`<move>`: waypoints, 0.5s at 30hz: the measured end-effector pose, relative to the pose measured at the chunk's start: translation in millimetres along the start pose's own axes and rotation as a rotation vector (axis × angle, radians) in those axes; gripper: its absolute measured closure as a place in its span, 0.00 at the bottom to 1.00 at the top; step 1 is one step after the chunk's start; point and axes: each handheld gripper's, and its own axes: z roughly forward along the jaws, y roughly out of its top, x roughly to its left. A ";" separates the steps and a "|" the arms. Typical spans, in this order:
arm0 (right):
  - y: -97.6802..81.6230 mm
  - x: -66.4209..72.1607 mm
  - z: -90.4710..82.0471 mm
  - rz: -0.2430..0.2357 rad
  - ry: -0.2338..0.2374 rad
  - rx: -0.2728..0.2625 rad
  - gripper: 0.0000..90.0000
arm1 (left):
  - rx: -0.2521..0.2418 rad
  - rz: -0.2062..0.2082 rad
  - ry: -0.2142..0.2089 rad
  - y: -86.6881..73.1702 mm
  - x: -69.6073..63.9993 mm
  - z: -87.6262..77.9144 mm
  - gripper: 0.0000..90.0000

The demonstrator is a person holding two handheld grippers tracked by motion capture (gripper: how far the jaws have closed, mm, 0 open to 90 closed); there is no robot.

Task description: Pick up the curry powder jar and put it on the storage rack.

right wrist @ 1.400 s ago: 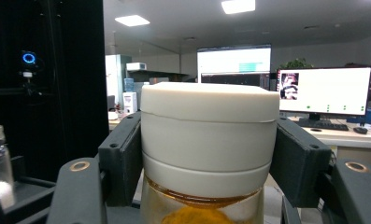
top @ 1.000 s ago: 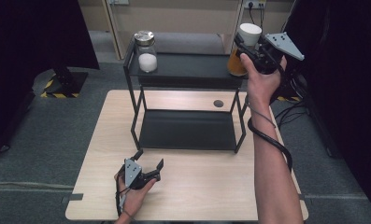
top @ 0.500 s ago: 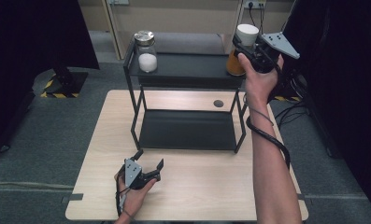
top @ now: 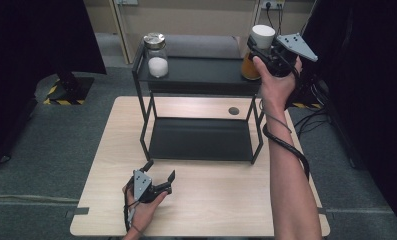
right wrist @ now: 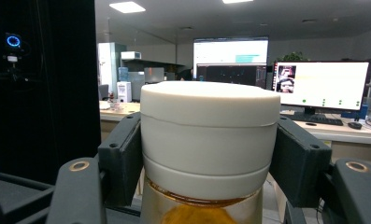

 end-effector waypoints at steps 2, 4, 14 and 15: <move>1.0 -0.8 -0.8 0.005 0.010 0.004 0.35 | -0.001 0.000 0.000 -0.2 -0.1 -0.1 0.12; 2.1 0.3 -2.8 0.004 0.010 0.005 0.31 | -0.002 0.002 0.000 -0.3 -0.3 -0.1 0.12; 1.1 -8.4 -23.3 0.022 0.053 0.039 0.13 | -0.001 0.004 0.001 -0.1 -0.7 0.0 0.12; 0.5 -9.0 -25.6 0.018 0.056 0.037 0.13 | -0.001 0.004 0.001 -0.1 -0.7 0.0 0.12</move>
